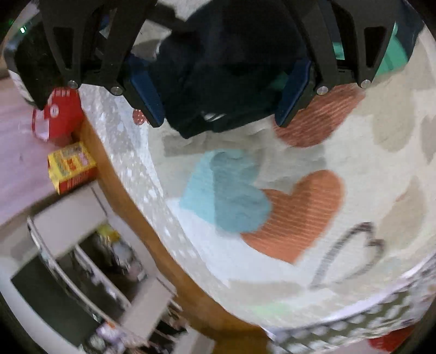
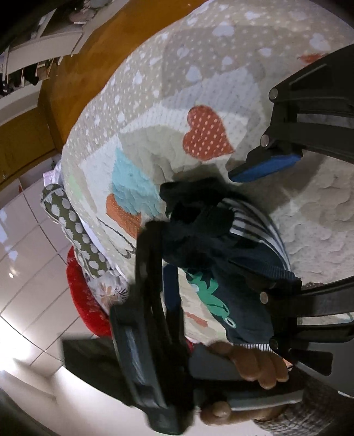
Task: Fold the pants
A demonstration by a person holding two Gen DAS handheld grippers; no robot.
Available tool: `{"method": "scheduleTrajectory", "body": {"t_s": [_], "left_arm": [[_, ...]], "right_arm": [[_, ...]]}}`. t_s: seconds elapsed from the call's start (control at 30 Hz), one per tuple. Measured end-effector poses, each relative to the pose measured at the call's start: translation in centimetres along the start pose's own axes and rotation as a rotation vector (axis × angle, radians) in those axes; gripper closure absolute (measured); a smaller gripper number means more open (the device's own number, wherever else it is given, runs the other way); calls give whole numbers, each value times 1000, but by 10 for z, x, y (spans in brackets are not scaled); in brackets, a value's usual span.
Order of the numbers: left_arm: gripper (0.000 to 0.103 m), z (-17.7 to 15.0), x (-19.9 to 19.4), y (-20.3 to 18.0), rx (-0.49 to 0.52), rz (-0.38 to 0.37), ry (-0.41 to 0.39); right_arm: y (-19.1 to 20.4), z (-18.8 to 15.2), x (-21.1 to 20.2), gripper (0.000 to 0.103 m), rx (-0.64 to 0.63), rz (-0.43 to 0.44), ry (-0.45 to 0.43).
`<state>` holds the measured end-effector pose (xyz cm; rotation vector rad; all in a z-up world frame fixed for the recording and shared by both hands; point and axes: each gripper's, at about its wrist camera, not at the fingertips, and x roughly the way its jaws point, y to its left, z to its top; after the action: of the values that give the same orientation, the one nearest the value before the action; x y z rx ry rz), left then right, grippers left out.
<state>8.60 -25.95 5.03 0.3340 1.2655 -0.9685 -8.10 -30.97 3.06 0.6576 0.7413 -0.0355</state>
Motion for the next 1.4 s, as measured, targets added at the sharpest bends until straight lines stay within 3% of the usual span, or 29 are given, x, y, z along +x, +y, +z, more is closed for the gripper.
{"method": "scheduleTrajectory", "body": {"t_s": [0.13,0.17,0.2,0.23,0.27,0.3,0.5,0.67,0.77,0.83,0.9,1.0,1.13,1.23,1.33,1.37,1.4], "left_arm": [[22,3,23,-13,67,24,46],[29,2,23,-14,66,32,36],[54,2,22,-14,63,48,24],[72,1,19,-14,61,53,10],[74,0,14,-11,50,37,1],[77,-1,9,-7,29,15,-11],[77,-32,-46,31,-123,-95,-155],[74,-72,-86,76,-260,-129,-275],[61,-108,-103,105,-378,-116,-333],[51,-133,-116,124,-443,-78,-375],[48,-161,-131,133,-481,-17,-421],[38,-202,-155,148,-560,44,-473],[37,-255,-174,154,-655,112,-524],[37,-284,-180,159,-728,158,-545],[37,-305,-188,161,-754,202,-575],[37,-306,-190,161,-750,218,-582],[37,-308,-192,160,-744,236,-589]], "right_arm": [[1,3,9,41,0,-16,-6],[2,4,10,41,-1,-21,-12],[3,5,12,41,1,-22,-19],[3,6,15,44,4,-20,-29],[3,8,15,65,5,-17,-36],[4,10,16,77,5,-16,-38],[41,14,3,80,-103,3,-66],[92,8,3,81,-248,31,-52],[128,-3,12,79,-346,66,-10],[146,-12,22,78,-401,86,28],[161,-23,40,63,-451,97,94],[175,-39,63,54,-513,98,176],[184,-48,62,54,-563,84,200],[182,-32,39,54,-515,117,162],[176,-14,23,54,-468,82,103],[175,-7,23,58,-454,40,85],[178,-1,27,70,-450,2,79]]}}
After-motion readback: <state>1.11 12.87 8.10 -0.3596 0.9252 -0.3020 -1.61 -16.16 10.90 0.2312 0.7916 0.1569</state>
